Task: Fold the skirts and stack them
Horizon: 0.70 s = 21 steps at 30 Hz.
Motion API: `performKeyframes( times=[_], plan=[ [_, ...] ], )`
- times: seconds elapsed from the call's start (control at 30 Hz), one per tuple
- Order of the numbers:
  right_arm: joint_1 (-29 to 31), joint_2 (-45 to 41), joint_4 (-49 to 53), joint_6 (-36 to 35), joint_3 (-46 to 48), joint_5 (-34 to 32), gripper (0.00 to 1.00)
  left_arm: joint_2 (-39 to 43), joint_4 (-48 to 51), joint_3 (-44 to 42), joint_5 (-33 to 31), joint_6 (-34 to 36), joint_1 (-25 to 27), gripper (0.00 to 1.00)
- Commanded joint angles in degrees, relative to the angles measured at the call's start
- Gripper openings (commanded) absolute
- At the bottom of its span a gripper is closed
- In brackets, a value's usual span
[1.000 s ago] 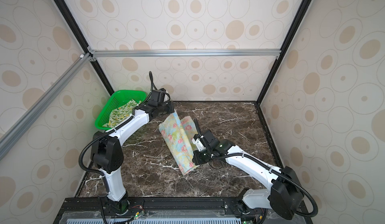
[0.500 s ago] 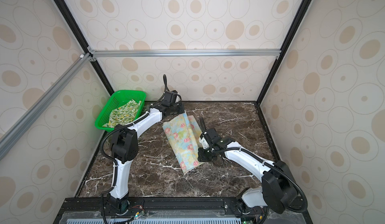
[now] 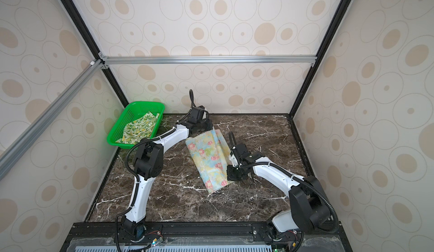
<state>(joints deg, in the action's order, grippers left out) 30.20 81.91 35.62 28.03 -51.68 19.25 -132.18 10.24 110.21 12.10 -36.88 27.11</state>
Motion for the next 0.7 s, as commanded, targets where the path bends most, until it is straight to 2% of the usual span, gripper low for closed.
performKeyframes(
  times=[0.0,0.33,0.67],
  plan=[
    [-0.63,1.43,2.53,-0.25,0.27,-1.17,0.0,-0.95,-4.96,3.08,0.4,-1.78,0.22,0.0],
    [-1.49,4.64,3.18,-0.24,-0.94,-3.36,0.0,-4.35,-7.76,4.66,2.69,-4.02,0.31,0.0],
    [-1.57,4.75,5.4,-0.8,-3.68,-4.91,0.0,-5.42,-7.12,5.12,0.61,-4.08,0.22,0.0]
  ],
)
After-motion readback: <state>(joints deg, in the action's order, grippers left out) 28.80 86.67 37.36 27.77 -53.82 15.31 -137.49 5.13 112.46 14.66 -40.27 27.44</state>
